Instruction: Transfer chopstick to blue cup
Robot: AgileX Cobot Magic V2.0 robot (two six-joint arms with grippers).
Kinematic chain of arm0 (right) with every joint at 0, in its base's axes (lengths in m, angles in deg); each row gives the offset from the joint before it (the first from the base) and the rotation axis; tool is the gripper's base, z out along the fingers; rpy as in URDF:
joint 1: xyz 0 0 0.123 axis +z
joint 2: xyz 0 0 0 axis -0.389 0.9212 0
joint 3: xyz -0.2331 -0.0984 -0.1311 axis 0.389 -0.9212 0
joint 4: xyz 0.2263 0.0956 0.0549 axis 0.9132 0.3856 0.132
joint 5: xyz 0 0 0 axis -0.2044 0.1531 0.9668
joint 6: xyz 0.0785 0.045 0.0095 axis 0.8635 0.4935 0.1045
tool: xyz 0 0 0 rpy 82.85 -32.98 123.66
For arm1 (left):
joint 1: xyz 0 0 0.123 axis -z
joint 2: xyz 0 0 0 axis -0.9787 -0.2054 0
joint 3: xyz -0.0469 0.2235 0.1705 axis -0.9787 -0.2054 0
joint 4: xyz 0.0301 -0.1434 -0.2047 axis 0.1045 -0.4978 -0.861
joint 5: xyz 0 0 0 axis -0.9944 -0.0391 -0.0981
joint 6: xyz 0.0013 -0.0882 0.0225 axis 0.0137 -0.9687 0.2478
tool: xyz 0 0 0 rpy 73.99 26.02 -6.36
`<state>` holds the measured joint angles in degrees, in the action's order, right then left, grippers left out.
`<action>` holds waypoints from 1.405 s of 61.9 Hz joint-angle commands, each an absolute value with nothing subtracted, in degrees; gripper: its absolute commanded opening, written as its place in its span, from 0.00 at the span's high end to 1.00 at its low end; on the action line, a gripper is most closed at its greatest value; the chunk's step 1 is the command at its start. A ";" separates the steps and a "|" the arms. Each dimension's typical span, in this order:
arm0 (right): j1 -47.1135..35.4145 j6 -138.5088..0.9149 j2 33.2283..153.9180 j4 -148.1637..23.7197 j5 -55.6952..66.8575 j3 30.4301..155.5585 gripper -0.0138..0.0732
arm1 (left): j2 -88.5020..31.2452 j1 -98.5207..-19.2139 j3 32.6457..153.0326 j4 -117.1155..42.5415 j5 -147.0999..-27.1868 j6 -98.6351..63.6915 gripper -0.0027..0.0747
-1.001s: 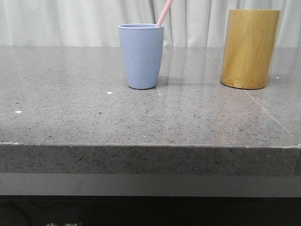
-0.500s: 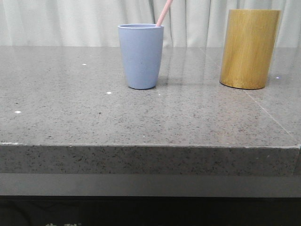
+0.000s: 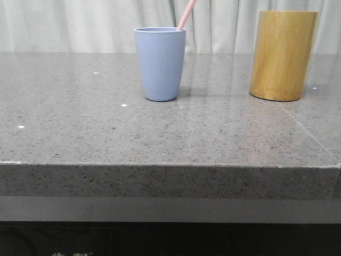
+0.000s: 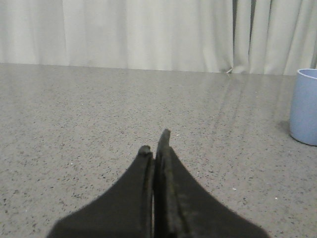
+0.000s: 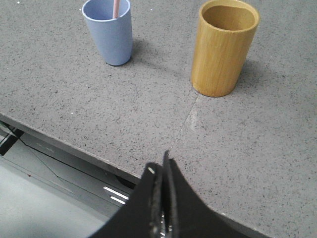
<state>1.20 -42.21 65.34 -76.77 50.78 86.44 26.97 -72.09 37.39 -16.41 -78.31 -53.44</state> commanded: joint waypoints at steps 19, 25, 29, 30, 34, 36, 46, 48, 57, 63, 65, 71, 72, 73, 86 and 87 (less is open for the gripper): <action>1.06 -42.18 65.76 -77.26 46.55 87.68 0.92 | 30.69 -74.08 34.50 -17.32 -69.23 -53.26 0.99; 1.06 -42.18 65.76 -77.26 46.50 87.68 0.92 | 30.57 -74.08 34.50 -17.32 -69.23 -53.26 0.99; 1.06 -42.18 65.76 -77.26 46.50 87.68 0.92 | 30.46 -74.08 34.50 -17.32 -69.23 -53.26 0.99; 1.06 -42.18 65.76 -77.26 46.50 87.68 0.92 | 30.46 -74.08 34.50 -17.32 -69.23 -53.26 0.99; 1.06 -42.18 65.76 -77.26 46.50 87.68 0.92 | 30.46 -74.08 34.50 -17.32 -69.23 -53.26 0.99; 1.06 -42.18 65.76 -77.26 46.50 87.68 0.92 | 30.46 -74.08 34.50 -17.32 -69.23 -53.26 0.99; 1.06 -42.18 65.76 -77.26 46.50 87.68 0.92 | 30.46 -74.08 34.50 -17.32 -69.23 -53.26 0.99; 1.06 -42.18 65.76 -77.26 46.50 87.68 0.92 | 30.46 -74.08 34.50 -17.32 -69.23 -53.26 0.99; 1.06 -42.18 65.76 -77.26 46.50 87.68 0.92 | 30.46 -74.08 34.50 -17.32 -69.23 -53.26 0.99; 1.06 -42.18 65.76 -77.26 46.50 87.68 0.92 | 30.46 -74.08 34.50 -17.32 -69.23 -53.26 0.99; 1.06 -42.18 65.76 -77.26 46.50 87.68 0.92 | 30.46 -74.08 34.50 -17.32 -69.23 -53.26 0.99; 1.06 -42.18 65.76 -77.26 46.50 87.68 0.92 | 30.46 -74.08 34.50 -17.32 -69.23 -53.26 0.99; 1.06 -42.18 65.76 -77.26 46.50 87.68 0.92 | 30.46 -74.08 34.50 -17.32 -69.23 -53.26 0.99; 1.06 -42.25 65.76 -77.56 46.40 87.68 0.92 | 30.46 -74.08 34.50 -17.32 -69.23 -53.26 0.99; -6.23 -42.69 59.23 -80.75 36.31 78.52 0.92 | 30.46 -74.08 34.50 -17.32 -69.23 -53.26 0.99; -6.97 -42.69 58.52 -80.67 35.13 77.36 0.92 | 30.46 -74.08 34.50 -17.32 -69.23 -53.26 0.99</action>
